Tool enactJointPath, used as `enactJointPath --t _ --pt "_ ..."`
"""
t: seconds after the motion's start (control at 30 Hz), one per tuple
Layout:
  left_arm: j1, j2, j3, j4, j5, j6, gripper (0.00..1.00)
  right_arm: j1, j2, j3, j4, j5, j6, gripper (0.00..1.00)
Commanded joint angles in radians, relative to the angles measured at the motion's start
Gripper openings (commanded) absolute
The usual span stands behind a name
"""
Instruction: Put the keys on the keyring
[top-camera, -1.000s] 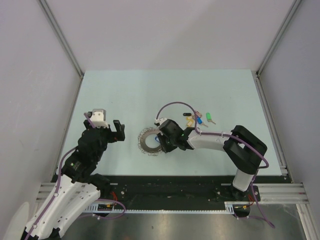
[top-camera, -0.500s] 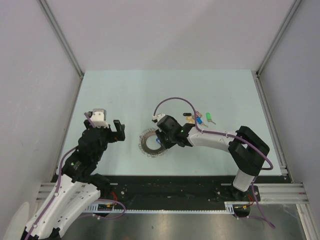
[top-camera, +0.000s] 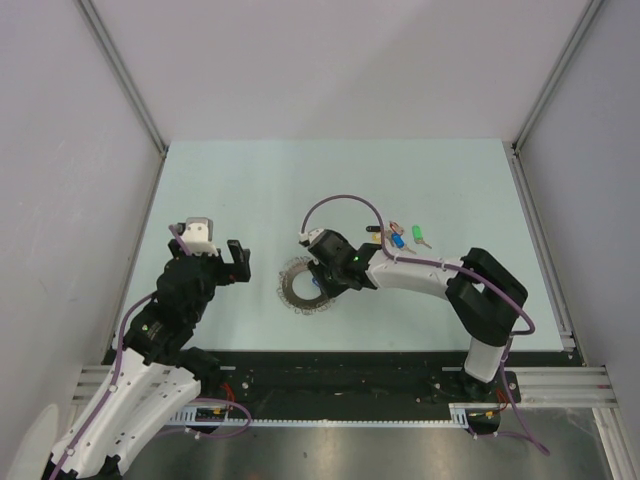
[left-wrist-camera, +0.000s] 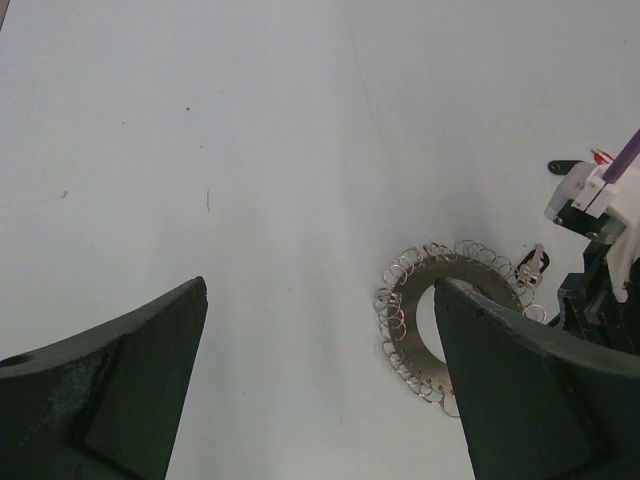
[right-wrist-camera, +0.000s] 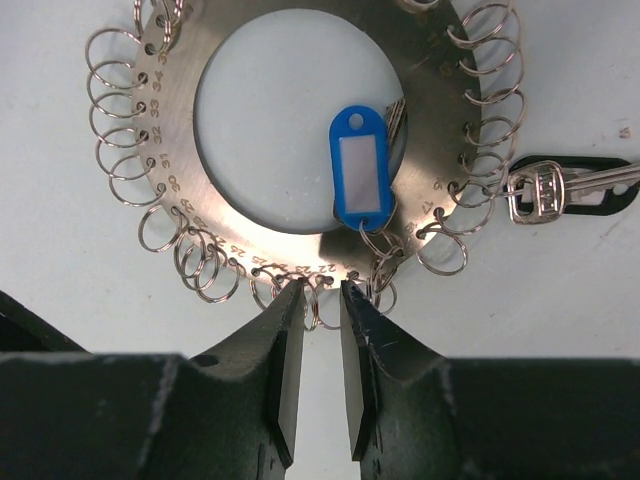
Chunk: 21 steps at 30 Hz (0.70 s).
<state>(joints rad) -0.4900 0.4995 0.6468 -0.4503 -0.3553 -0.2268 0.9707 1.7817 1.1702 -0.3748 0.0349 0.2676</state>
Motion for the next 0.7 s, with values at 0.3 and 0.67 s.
enactJointPath --t 0.3,0.67 --pt "0.010 0.001 -0.009 0.028 0.026 0.026 1.00 0.002 0.061 0.072 -0.050 -0.024 -0.014 0.19" --pt "0.008 0.001 -0.010 0.027 0.030 0.026 1.00 0.002 0.079 0.080 -0.070 -0.056 -0.014 0.19"
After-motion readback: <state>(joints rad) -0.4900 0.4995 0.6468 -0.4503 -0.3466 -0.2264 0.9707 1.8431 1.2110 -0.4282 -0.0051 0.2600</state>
